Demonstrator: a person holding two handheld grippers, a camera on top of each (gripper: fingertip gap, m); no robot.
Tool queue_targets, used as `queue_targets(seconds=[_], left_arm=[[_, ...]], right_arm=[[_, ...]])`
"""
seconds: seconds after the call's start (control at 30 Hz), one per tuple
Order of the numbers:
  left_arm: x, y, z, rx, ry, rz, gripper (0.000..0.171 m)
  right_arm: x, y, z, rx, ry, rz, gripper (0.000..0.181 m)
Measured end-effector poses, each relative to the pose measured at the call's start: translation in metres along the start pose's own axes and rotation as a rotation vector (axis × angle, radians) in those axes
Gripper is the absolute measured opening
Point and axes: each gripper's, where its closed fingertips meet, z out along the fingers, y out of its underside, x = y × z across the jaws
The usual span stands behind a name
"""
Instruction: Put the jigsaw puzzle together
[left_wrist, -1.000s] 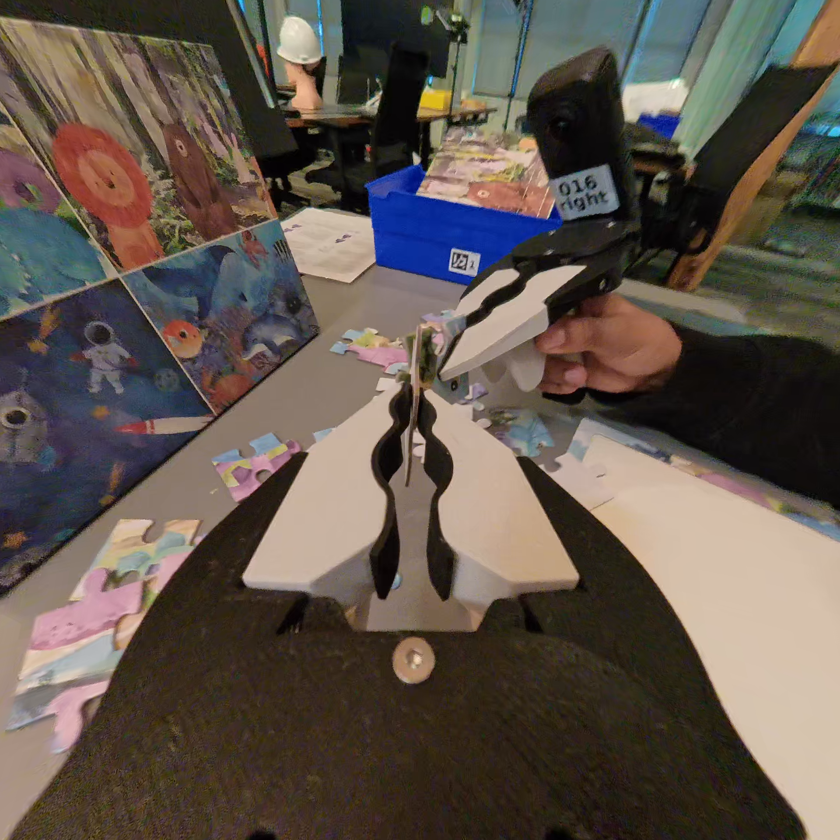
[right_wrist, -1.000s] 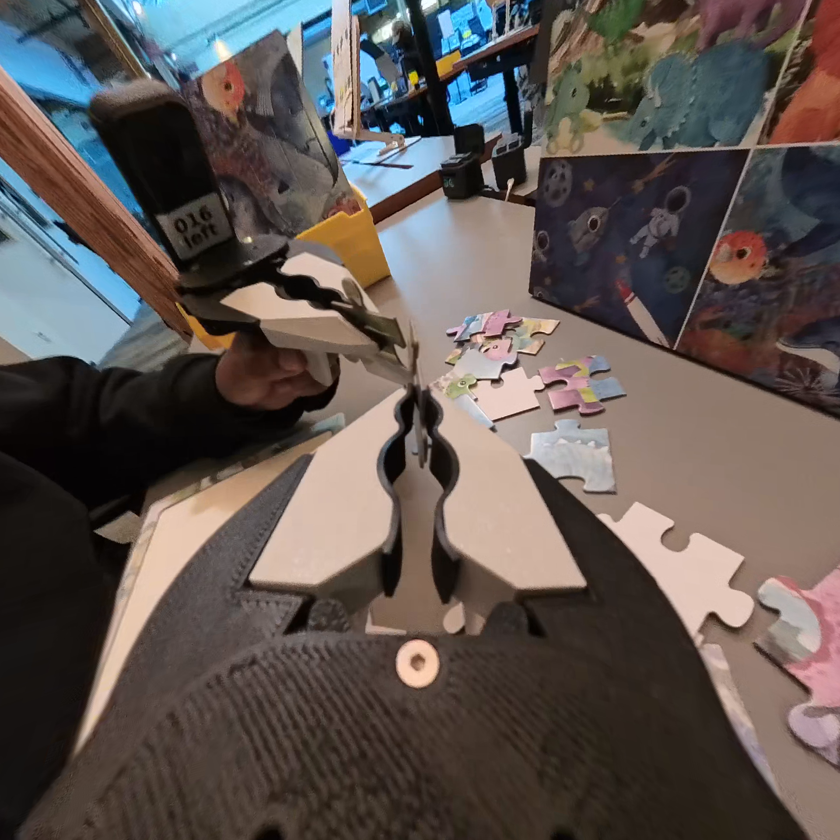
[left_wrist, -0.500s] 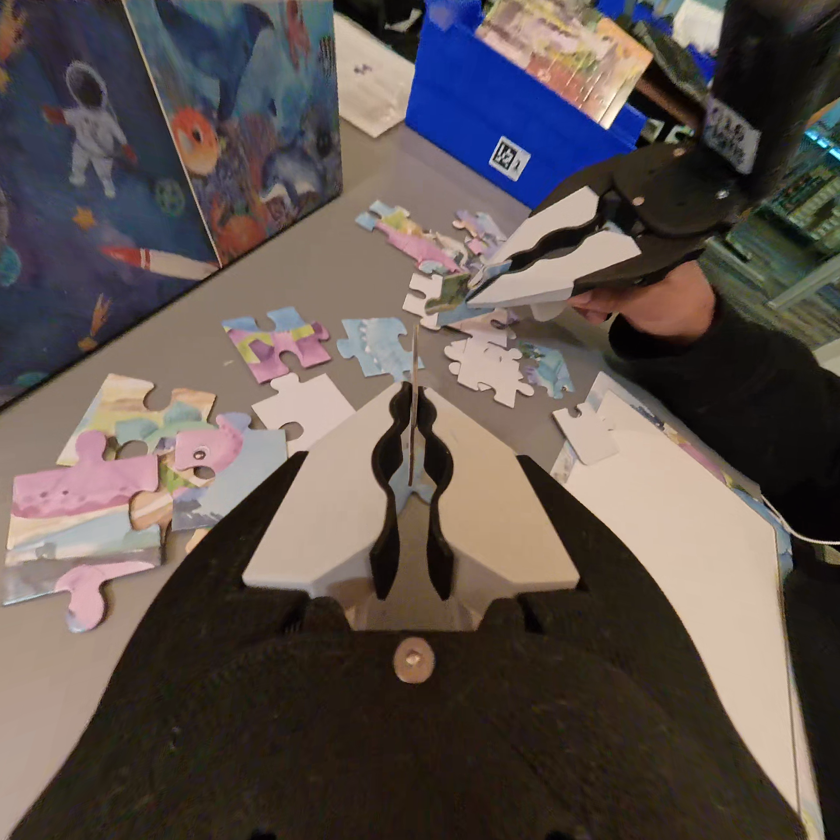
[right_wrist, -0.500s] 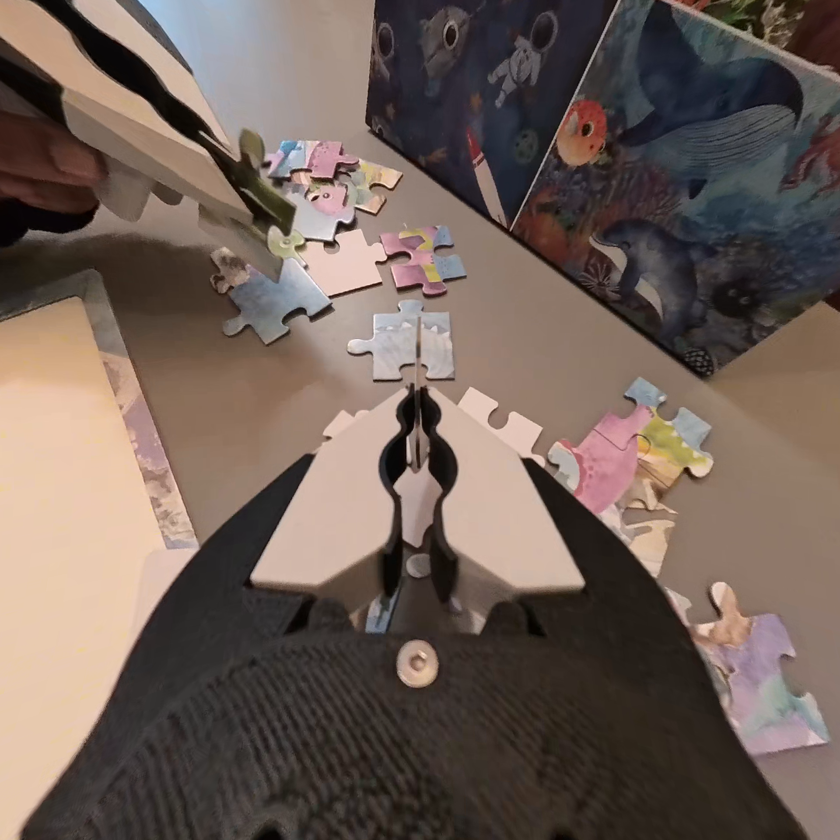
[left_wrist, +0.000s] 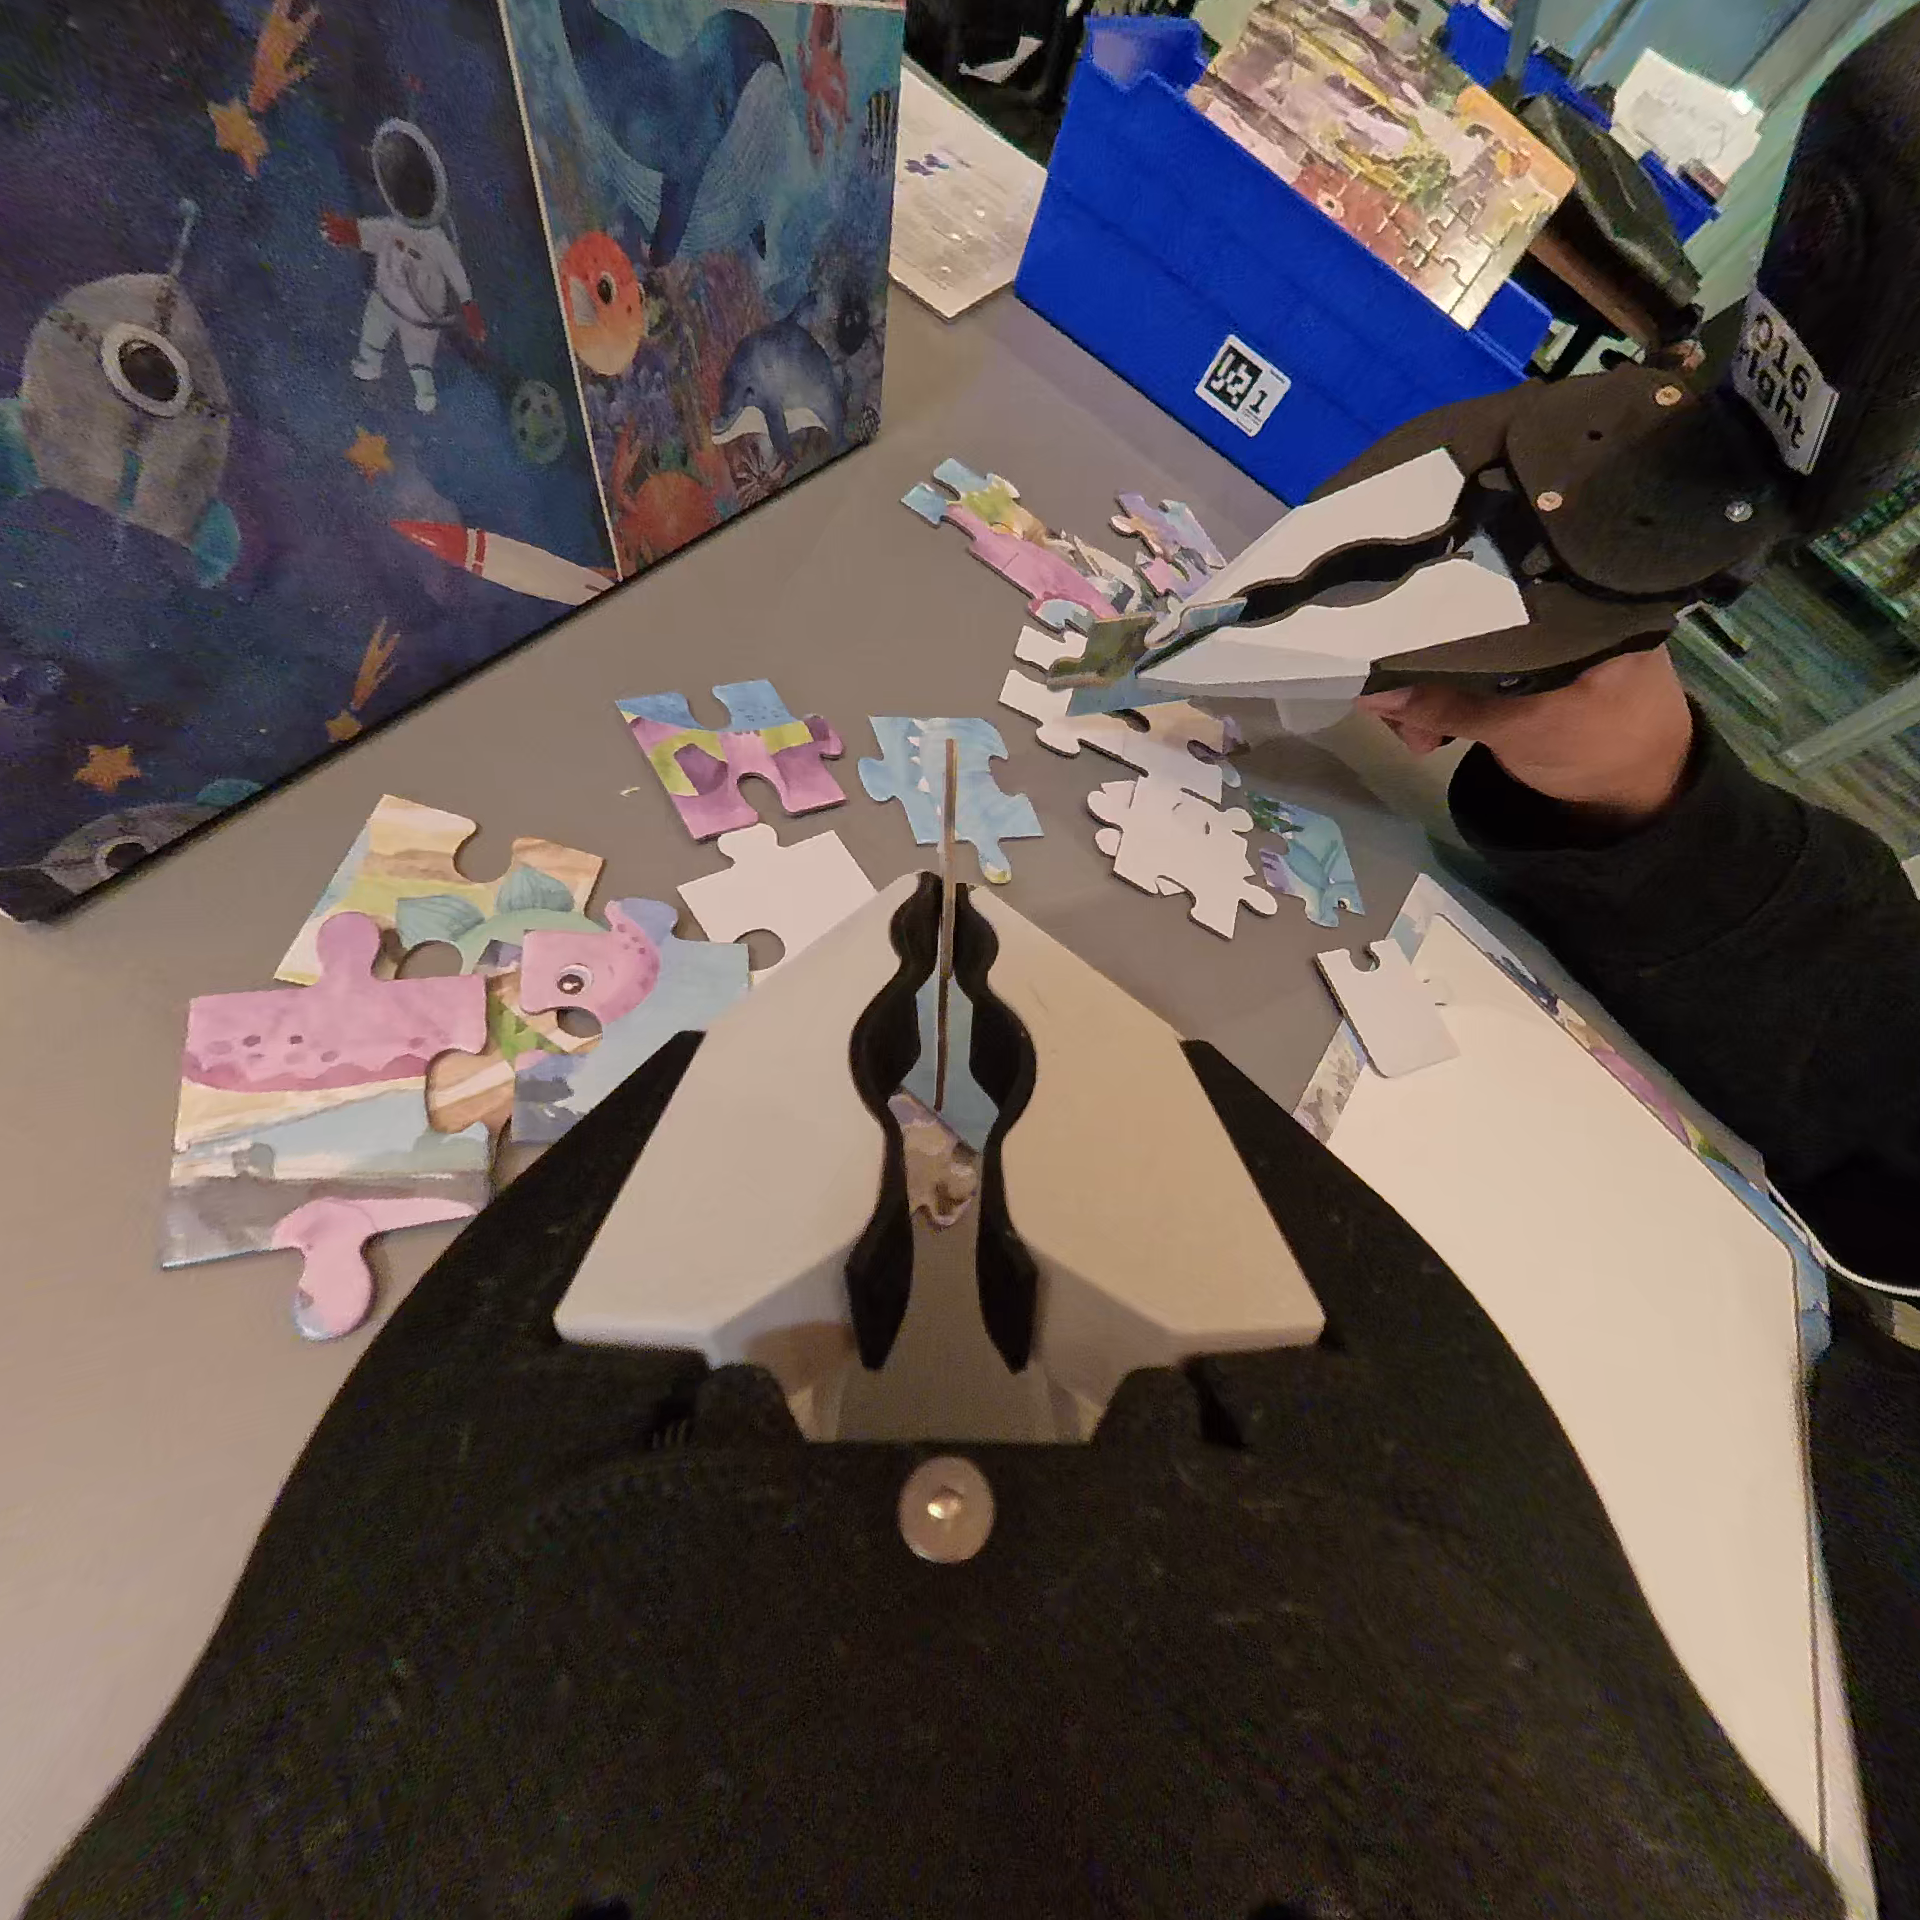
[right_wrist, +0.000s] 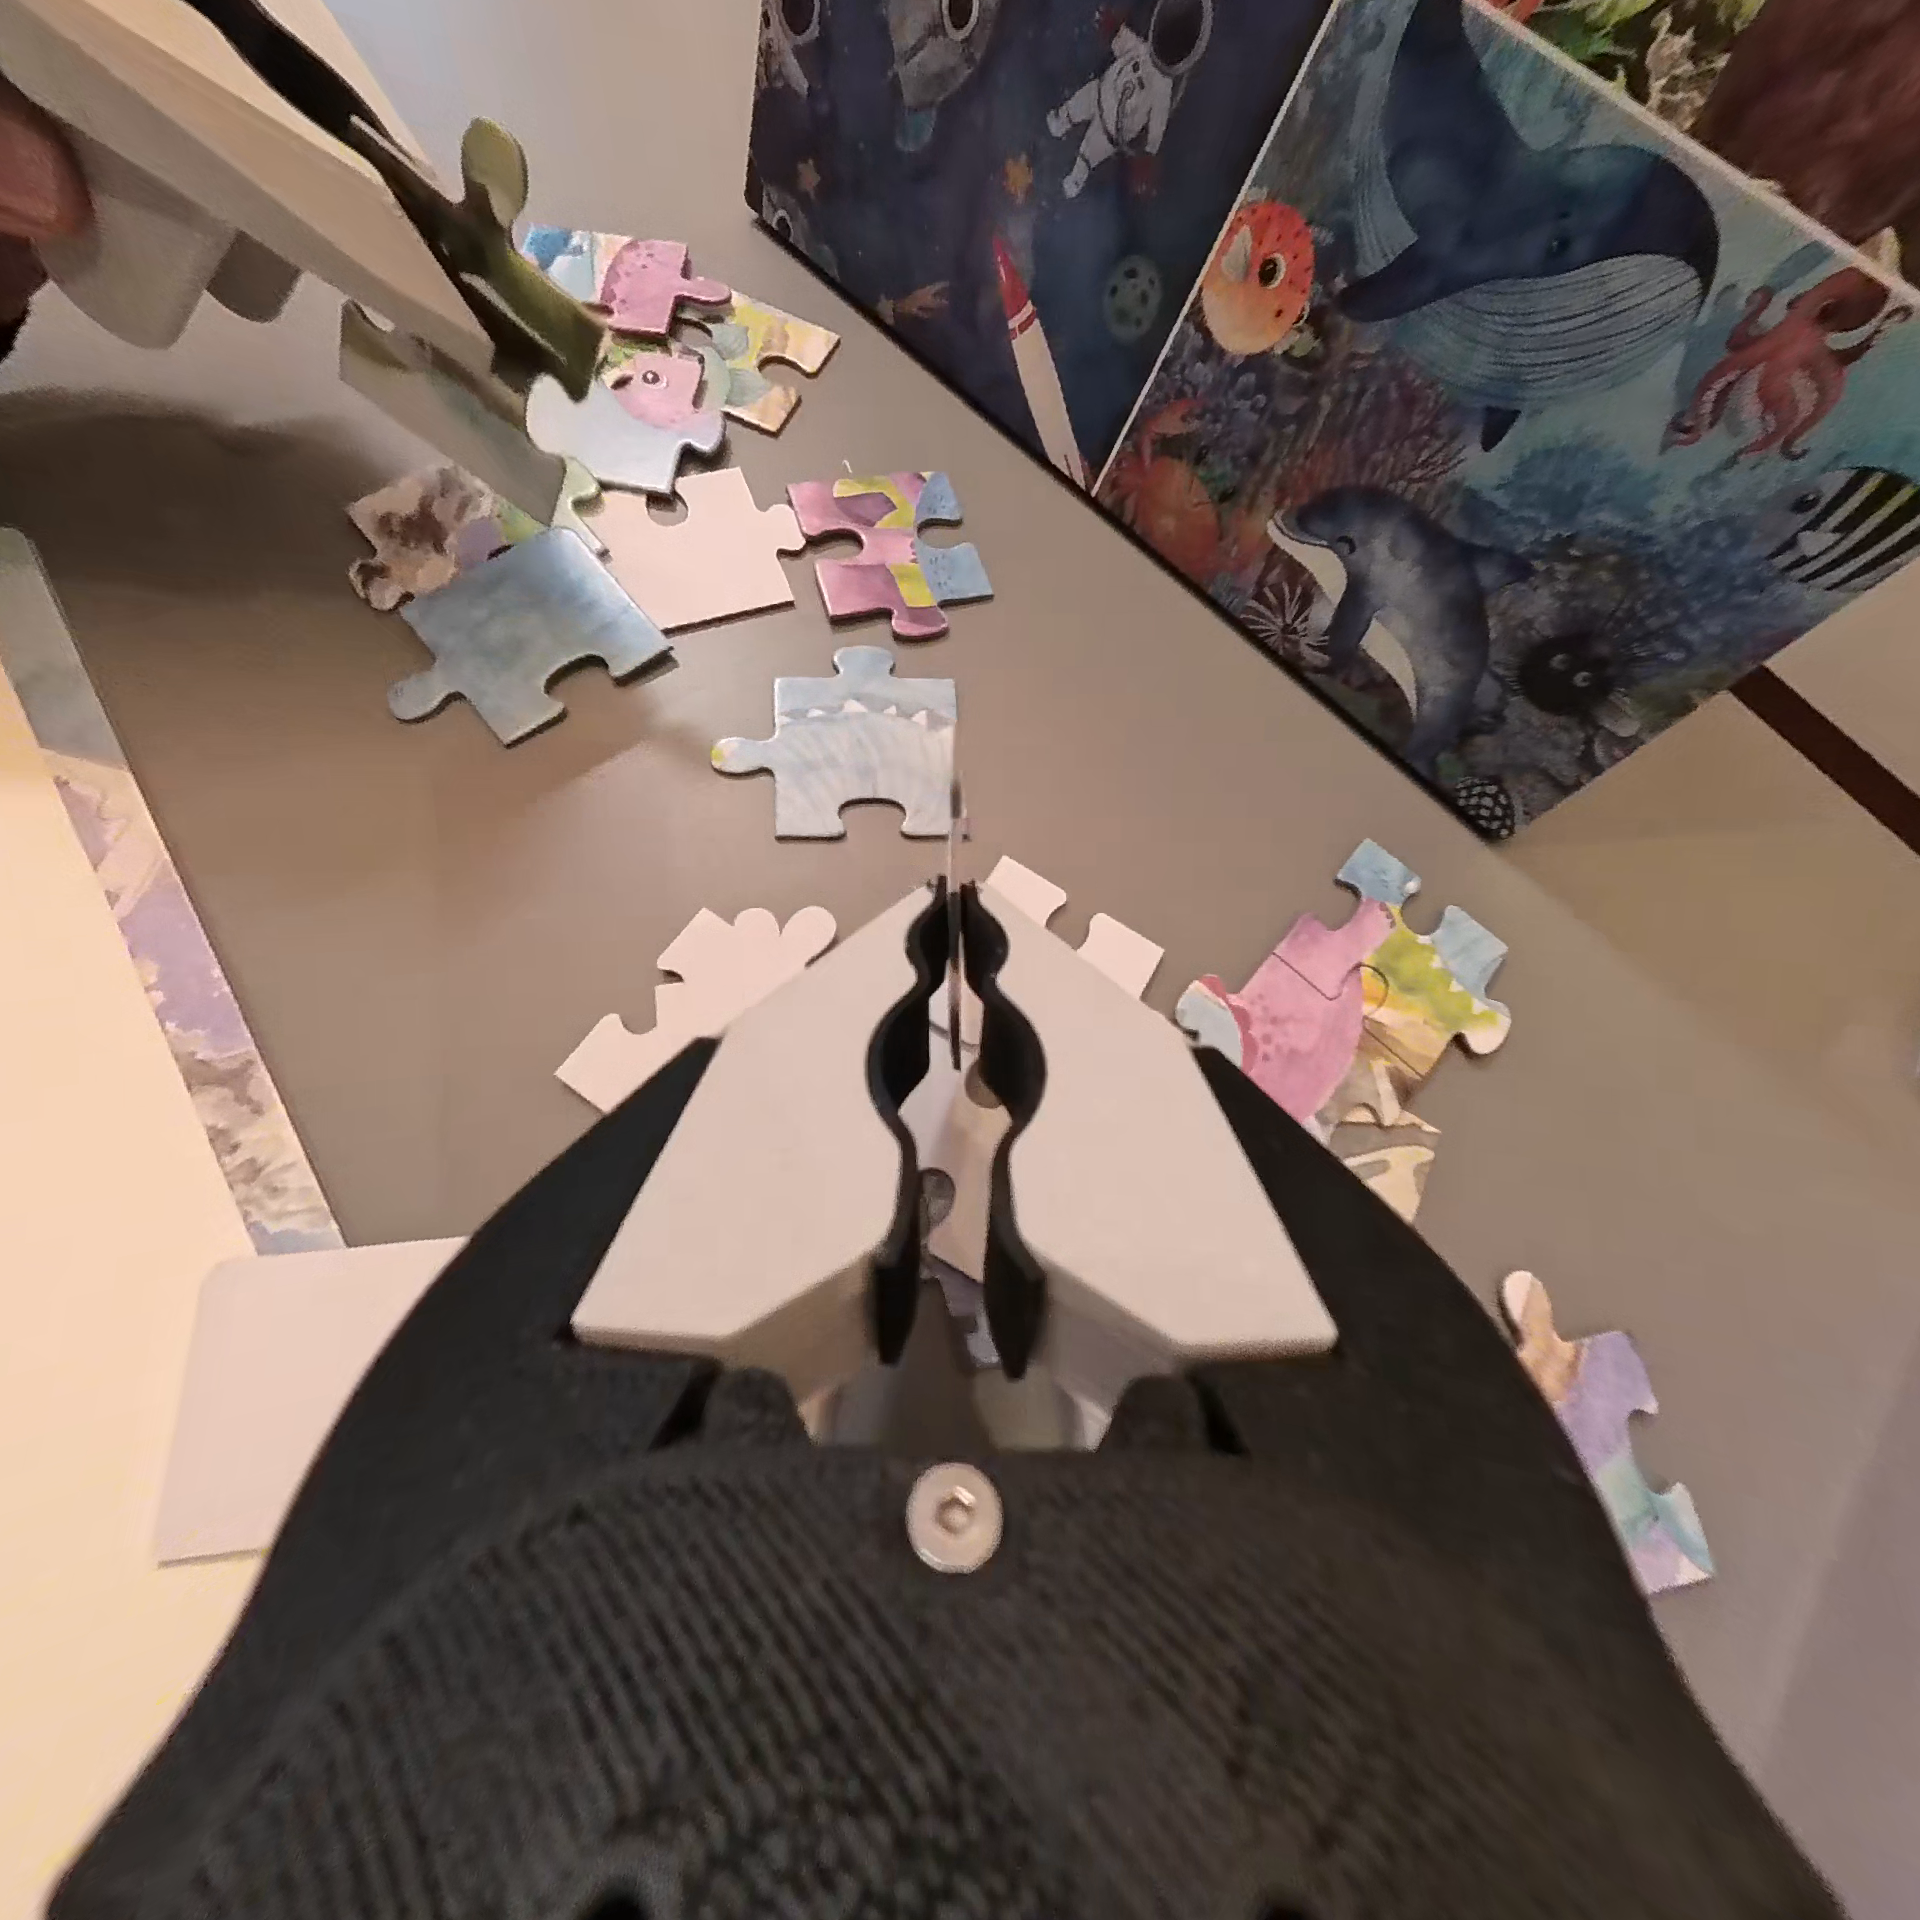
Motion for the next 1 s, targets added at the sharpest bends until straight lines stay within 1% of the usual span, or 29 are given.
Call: queue_targets(seconds=[0.33, 0.57, 0.63, 0.7, 0.8, 0.9, 1.0], left_arm=[[-0.019, 0.007, -0.004, -0.031, -0.047, -0.01, 0.0], [-0.03, 0.005, -0.012, -0.019, -0.062, -0.032, 0.0], [-0.036, 0.003, -0.018, -0.013, -0.072, -0.044, 0.0], [-0.041, 0.004, -0.024, -0.02, -0.068, -0.073, 0.0], [-0.052, 0.007, -0.033, -0.031, -0.067, -0.124, 0.0], [-0.061, 0.006, -0.042, -0.01, -0.06, -0.17, 0.0], [-0.071, 0.009, -0.049, -0.009, -0.059, -0.224, 0.0]], right_arm=[[0.001, 0.005, 0.003, -0.027, 0.014, -0.014, 0.0], [0.005, 0.007, 0.003, -0.048, 0.04, -0.036, 0.0], [0.02, 0.012, -0.002, -0.076, 0.109, -0.052, 0.0], [0.045, 0.019, -0.014, -0.094, 0.197, -0.034, 0.0], [0.078, 0.031, -0.032, -0.078, 0.237, 0.123, 0.0], [0.109, 0.05, -0.048, -0.071, 0.275, 0.269, 0.0], [0.124, 0.063, -0.056, -0.028, 0.25, 0.406, 0.0]])
